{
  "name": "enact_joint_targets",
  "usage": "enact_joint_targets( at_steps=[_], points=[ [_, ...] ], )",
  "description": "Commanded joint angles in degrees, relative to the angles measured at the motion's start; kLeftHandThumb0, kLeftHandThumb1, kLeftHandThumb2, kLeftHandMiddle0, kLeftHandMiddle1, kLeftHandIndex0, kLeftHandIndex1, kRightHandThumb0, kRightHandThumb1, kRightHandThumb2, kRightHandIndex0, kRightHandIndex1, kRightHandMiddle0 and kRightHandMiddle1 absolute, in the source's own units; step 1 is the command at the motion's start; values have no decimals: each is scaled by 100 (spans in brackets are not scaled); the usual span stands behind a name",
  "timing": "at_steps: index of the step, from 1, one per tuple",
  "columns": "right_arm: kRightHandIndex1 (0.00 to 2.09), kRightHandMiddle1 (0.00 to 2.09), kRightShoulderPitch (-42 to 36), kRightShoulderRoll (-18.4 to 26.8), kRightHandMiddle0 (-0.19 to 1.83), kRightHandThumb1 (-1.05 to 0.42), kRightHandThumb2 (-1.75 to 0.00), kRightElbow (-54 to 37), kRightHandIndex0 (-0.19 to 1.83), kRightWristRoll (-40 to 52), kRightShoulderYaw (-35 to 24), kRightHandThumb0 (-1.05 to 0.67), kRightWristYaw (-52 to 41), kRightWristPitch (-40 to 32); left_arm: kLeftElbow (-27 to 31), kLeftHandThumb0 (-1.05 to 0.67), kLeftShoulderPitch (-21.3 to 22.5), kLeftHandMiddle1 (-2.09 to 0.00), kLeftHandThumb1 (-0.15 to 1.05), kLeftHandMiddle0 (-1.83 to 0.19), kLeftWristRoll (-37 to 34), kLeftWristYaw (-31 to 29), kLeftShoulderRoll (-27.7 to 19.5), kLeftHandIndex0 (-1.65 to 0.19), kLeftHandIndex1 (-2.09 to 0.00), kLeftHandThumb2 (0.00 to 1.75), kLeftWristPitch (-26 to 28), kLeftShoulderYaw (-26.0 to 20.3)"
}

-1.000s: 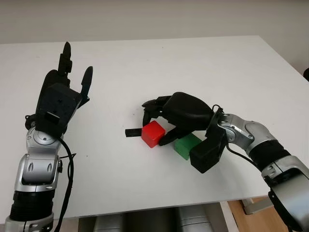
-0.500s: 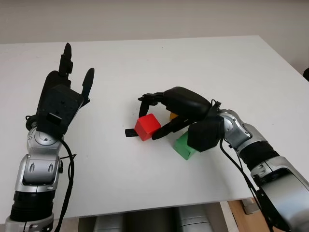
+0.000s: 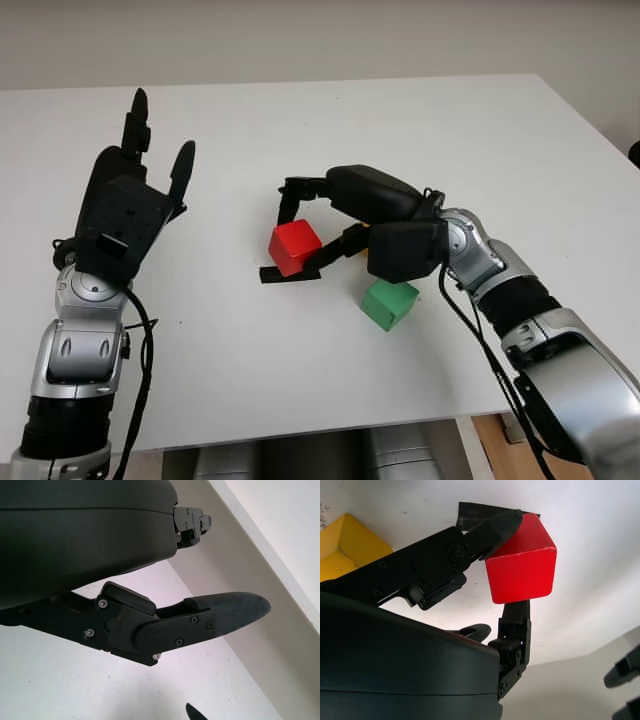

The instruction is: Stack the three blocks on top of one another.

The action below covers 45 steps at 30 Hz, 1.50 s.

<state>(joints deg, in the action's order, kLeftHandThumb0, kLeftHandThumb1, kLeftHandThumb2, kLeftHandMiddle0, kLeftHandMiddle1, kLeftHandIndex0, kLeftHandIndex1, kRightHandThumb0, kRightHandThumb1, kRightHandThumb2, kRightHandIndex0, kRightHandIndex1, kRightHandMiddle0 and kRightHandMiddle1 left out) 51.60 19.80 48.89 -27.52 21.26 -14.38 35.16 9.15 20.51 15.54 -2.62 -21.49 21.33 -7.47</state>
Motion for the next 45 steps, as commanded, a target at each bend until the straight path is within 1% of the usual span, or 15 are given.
enact_joint_targets(
  at_steps=[1, 10, 22, 32, 37, 38, 39, 40, 41, 42, 43, 45],
  points=[
    [8, 150, 215, -36, 46, -93, -5, 82, 41, -77, 42, -47, 71, 28, -19, -82, 35, -5, 105, 13, -18, 13, -37, 12, -5, 68, -71, 1],
    [8, 146, 451, -77, 46, -92, -5, 429, 41, -452, 245, -46, 335, 178, -79, -81, 81, -5, 105, 14, -49, 24, 1, 12, -5, 66, -103, 1],
    [8, 147, 647, -203, 46, -91, -5, 931, 42, -606, 412, -46, 502, 280, -56, -80, 30, -5, 105, 13, -116, 32, -30, 12, -5, 66, -186, -11],
    [6, 150, 649, -287, 44, -93, -6, 1117, 40, -514, 385, -46, 345, 317, -9, -80, -1, -5, 105, 13, -105, 25, -33, 12, -5, 66, -155, -7],
    [6, 150, 646, -304, 42, -93, -6, 1163, 39, -491, 369, -46, 257, 213, 28, -81, -30, -5, 105, 13, -99, 18, -27, 12, -6, 66, -103, -4],
    [5, 144, 659, -306, 36, -93, -6, 1171, 37, -485, 371, -48, 176, 143, 27, -82, -37, -5, 105, 13, -101, 16, -30, 12, -6, 66, -119, -2],
    [3, 131, 673, -306, 25, -93, -5, 1172, 33, -474, 373, -54, 66, 63, 26, -82, -40, -5, 105, 13, -99, 17, -30, 12, -6, 66, -124, 1],
    [2, 118, 681, -302, 19, -93, -5, 1160, 30, -468, 377, -57, -28, -5, 21, -81, -40, -5, 105, 13, -101, 21, -26, 12, -5, 66, -134, 1],
    [2, 105, 682, -299, 17, -92, -5, 1142, 28, -464, 379, -60, -88, -48, 16, -81, -40, -5, 105, 13, -103, 25, -23, 12, -5, 66, -142, -1],
    [2, 97, 672, -295, 16, -92, -5, 1133, 26, -440, 365, -61, -134, -63, 14, -81, -42, -5, 105, 13, -93, 34, -22, 12, -5, 66, -147, 4],
    [2, 79, 656, -290, 12, -92, -5, 1130, 23, -422, 350, -63, -140, -50, 13, -81, -43, -5, 105, 13, -88, 39, -21, 12, -5, 66, -150, 8],
    [3, 52, 636, -285, 15, -92, -5, 1130, 19, -381, 327, -64, -147, -32, 10, -81, -43, -5, 105, 13, -78, 42, -22, 12, -5, 66, -144, 13]
  ],
)
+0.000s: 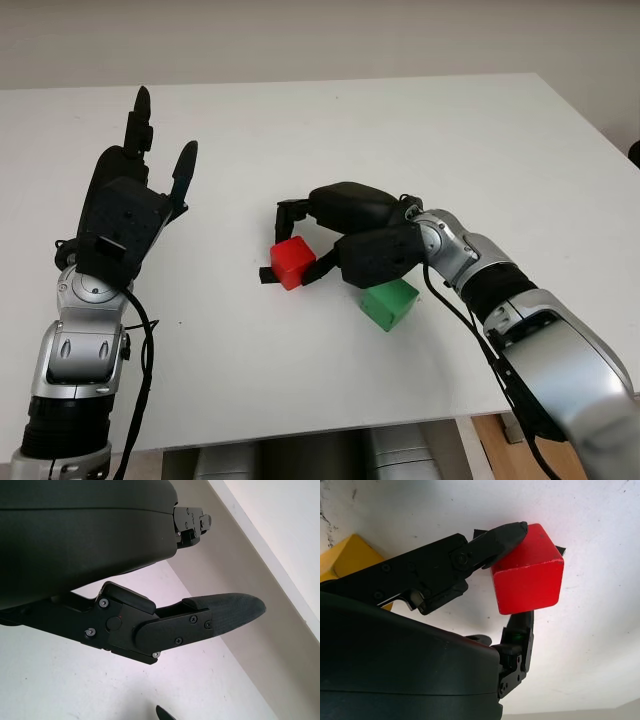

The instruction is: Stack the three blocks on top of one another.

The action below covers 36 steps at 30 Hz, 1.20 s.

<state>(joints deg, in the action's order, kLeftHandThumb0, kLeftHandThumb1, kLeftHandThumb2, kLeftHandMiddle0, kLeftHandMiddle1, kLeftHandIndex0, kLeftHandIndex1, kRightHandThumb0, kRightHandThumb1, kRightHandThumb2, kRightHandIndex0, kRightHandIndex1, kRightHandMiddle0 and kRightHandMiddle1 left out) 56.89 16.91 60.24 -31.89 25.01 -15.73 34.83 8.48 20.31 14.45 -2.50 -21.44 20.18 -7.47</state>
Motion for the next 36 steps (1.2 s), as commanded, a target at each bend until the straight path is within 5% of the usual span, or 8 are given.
enact_joint_targets(
  at_steps=[1, 10, 21, 28, 36],
  points=[
    [2, 47, 98, 7, 14, -93, -6, -5, 18, 64, -52, -65, 17, 16, 69, -81, -22, -5, 105, 13, 27, 31, -23, 12, -5, 66, -34, 12],
    [0, 24, 109, 125, 8, -94, -5, -138, 2, 138, -99, -72, 40, 118, 80, -81, -26, -5, 105, 13, 28, 6, -38, 12, -5, 66, -4, 16],
    [0, 6, 375, 805, -15, -91, -4, -1484, -19, 1951, -1101, -88, -2580, -994, 109, -82, -87, -5, 105, 15, -24, -44, -41, 11, -6, 66, 79, -24],
    [6, 15, 441, 1329, 4, -88, -4, -1934, -8, 2430, -1789, -76, -2558, -1471, 184, -79, -199, -5, 105, 16, -92, -164, -60, 11, -6, 64, 165, -51],
    [14, 24, 533, 1994, 29, -84, -5, -1567, 14, 1707, -1742, -63, -1739, -389, 105, -79, -192, -5, 105, 16, -115, -216, -150, 12, -5, 64, 67, -50]
  ],
)
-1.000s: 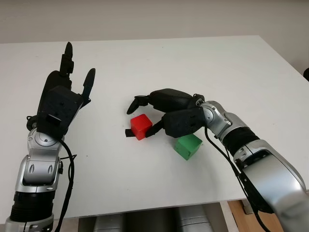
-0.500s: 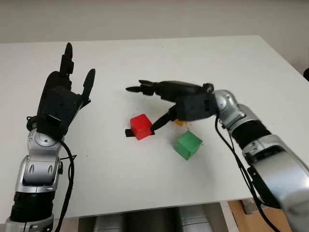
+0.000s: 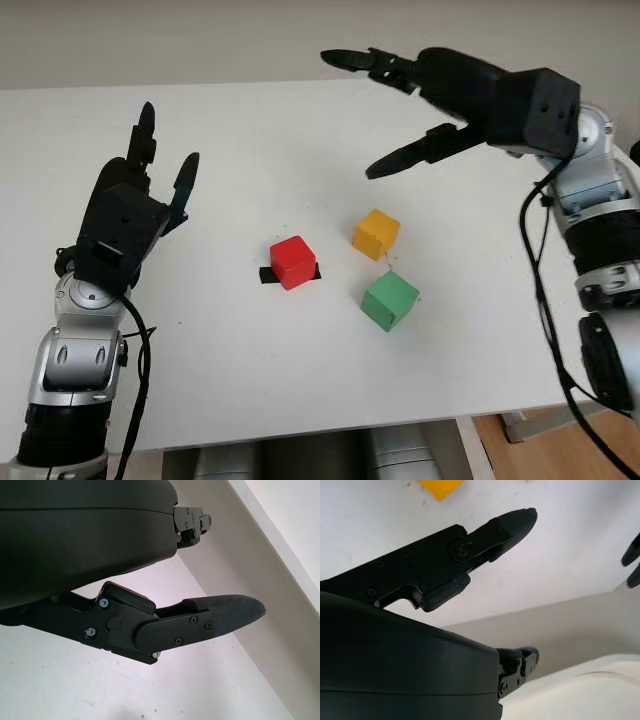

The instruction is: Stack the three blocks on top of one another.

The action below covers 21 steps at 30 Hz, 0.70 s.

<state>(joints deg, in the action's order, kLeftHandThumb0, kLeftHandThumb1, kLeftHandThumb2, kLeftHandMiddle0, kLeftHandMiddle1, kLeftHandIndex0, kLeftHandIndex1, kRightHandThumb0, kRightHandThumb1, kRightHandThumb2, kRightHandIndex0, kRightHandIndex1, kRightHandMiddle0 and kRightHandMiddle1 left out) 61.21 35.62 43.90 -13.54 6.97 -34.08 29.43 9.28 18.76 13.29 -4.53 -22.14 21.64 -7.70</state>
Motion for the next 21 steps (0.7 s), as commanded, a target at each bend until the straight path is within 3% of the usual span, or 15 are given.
enact_joint_targets(
  at_steps=[1, 7, 12, 21],
  points=[
    [13, 24, 105, 182, 30, -84, -5, 120, 15, -270, 123, -62, 178, 274, 8, -79, -33, -6, 105, 16, -5, -15, -88, 12, -5, 64, -115, -26],
    [7, 16, 154, 417, 31, -85, -6, 368, 11, -1266, 694, -54, 488, 774, -155, -80, 53, -6, 105, 14, -19, -21, -146, 11, -6, 65, -301, -29],
    [6, 14, 385, 371, 33, -83, -5, 918, 11, -2305, 1325, -56, 1369, 1319, -184, -82, 135, -6, 105, 13, 30, -31, -183, 11, -6, 66, -274, 8],
    [5, 12, 569, 231, 38, -79, -5, 1341, 11, -3125, 1994, -51, 2275, 1590, -143, -81, 144, -6, 105, 13, 37, -25, -216, 10, -6, 67, -253, 25]
  ],
)
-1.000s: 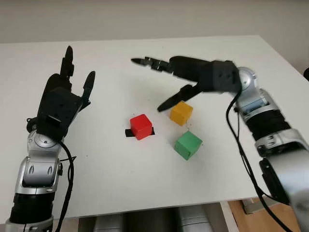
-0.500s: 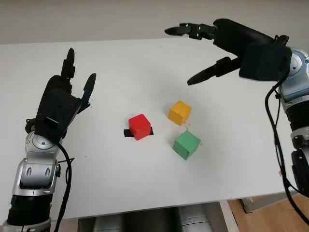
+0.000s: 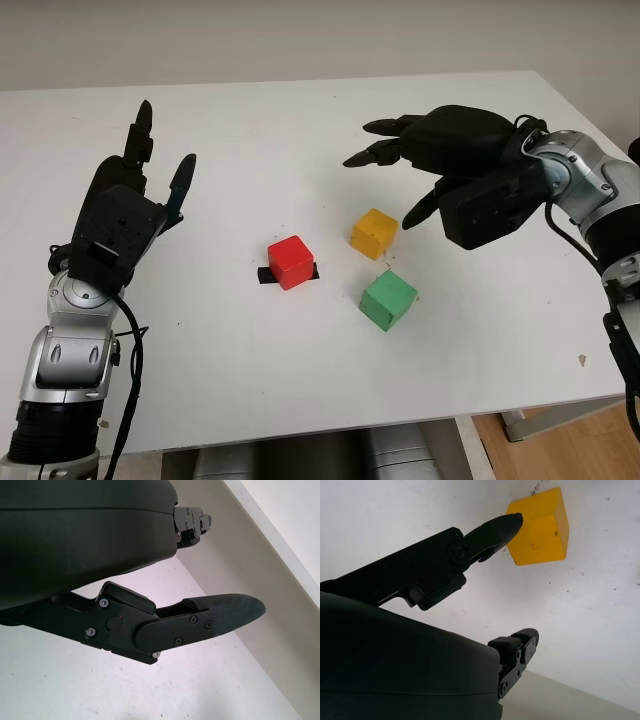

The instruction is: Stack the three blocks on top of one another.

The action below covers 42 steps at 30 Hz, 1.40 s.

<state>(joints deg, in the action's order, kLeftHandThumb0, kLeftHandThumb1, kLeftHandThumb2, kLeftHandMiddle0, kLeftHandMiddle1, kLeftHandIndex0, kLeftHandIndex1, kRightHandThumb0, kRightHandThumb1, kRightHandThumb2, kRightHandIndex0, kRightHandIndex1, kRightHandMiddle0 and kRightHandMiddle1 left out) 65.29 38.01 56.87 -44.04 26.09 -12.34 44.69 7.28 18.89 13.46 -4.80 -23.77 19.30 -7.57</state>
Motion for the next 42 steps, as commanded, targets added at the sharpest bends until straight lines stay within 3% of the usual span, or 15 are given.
enact_joint_targets(
  at_steps=[1, 20, 30, 37, 38, 41, 42],
  points=[
    [5, 12, 162, -22, 38, -78, -5, 94, 11, -165, 157, -50, 234, 115, 55, -81, 129, -6, 105, 13, 29, 2, -61, 10, -6, 67, -33, 17],
    [6, 9, 12, -155, 46, -82, -6, 575, 12, -713, 863, -52, 1158, 258, 131, -80, 44, -5, 105, 14, -21, -36, -49, 11, -5, 66, 22, -6],
    [10, 20, -18, -233, 70, -85, -6, 963, 26, -1033, 1152, -46, 2260, 254, 144, -79, 10, -5, 105, 15, -62, -53, -44, 11, -5, 65, 0, -34],
    [8, 27, 0, -307, 75, -90, -7, 1156, 29, -1055, 1272, -43, 2529, 156, 109, -79, 14, -5, 105, 15, -62, -65, -61, 12, -5, 66, -32, -14],
    [7, 39, -2, -323, 73, -92, -6, 1184, 30, -1026, 1261, -43, 2534, 154, 113, -79, 18, -5, 105, 15, -49, -62, -64, 12, -5, 66, -13, -5],
    [6, 102, -3, -371, 51, -95, -6, 1273, 32, -875, 1172, -41, 2475, 177, 119, -79, 19, -5, 105, 15, -30, -53, -59, 12, -5, 66, 1, 1],
    [5, 110, -2, -387, 48, -96, -6, 1305, 32, -800, 1129, -41, 2421, 182, 115, -79, 17, -5, 105, 15, -37, -53, -53, 12, -5, 66, -10, -5]
  ],
)
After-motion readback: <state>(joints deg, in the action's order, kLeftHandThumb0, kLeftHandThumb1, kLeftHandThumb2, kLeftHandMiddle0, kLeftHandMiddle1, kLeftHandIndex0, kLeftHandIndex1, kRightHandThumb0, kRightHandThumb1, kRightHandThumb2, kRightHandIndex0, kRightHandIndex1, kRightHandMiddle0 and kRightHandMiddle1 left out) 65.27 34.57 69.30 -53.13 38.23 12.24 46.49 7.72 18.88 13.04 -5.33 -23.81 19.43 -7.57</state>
